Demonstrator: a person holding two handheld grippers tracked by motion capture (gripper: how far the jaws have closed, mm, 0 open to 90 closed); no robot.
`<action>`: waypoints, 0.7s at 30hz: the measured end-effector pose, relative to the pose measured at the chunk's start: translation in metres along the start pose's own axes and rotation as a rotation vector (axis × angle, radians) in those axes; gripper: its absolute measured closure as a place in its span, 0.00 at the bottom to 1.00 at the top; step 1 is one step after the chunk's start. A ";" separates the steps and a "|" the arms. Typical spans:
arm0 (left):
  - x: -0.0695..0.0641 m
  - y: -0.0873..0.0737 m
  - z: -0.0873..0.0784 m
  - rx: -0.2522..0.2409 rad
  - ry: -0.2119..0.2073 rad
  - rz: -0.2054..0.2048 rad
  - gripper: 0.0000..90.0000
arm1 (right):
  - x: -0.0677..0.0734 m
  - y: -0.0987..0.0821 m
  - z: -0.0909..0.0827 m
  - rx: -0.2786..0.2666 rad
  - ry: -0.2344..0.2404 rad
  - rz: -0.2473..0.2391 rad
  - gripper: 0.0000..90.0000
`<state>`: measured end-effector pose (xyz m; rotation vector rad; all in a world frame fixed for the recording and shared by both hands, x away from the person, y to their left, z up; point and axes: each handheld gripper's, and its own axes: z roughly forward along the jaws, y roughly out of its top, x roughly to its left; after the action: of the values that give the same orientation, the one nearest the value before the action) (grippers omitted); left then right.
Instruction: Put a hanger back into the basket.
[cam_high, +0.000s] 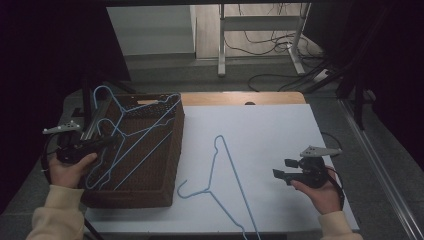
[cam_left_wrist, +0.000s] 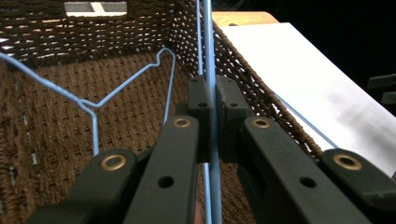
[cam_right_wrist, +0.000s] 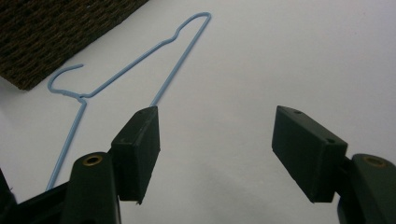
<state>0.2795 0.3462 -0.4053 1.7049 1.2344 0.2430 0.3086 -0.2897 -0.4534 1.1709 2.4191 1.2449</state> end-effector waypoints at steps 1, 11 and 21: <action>0.002 0.000 0.000 -0.002 0.001 -0.005 0.96 | 0.000 0.000 0.000 -0.001 -0.001 0.001 0.36; 0.015 -0.005 0.000 0.012 0.009 -0.025 0.96 | 0.001 0.000 0.001 0.001 -0.001 -0.004 0.36; 0.022 -0.007 0.019 0.056 0.016 -0.028 0.96 | 0.001 0.000 0.001 -0.002 -0.003 -0.005 0.36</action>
<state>0.2972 0.3531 -0.4284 1.7354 1.2872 0.2072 0.3082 -0.2888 -0.4536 1.1645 2.4165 1.2438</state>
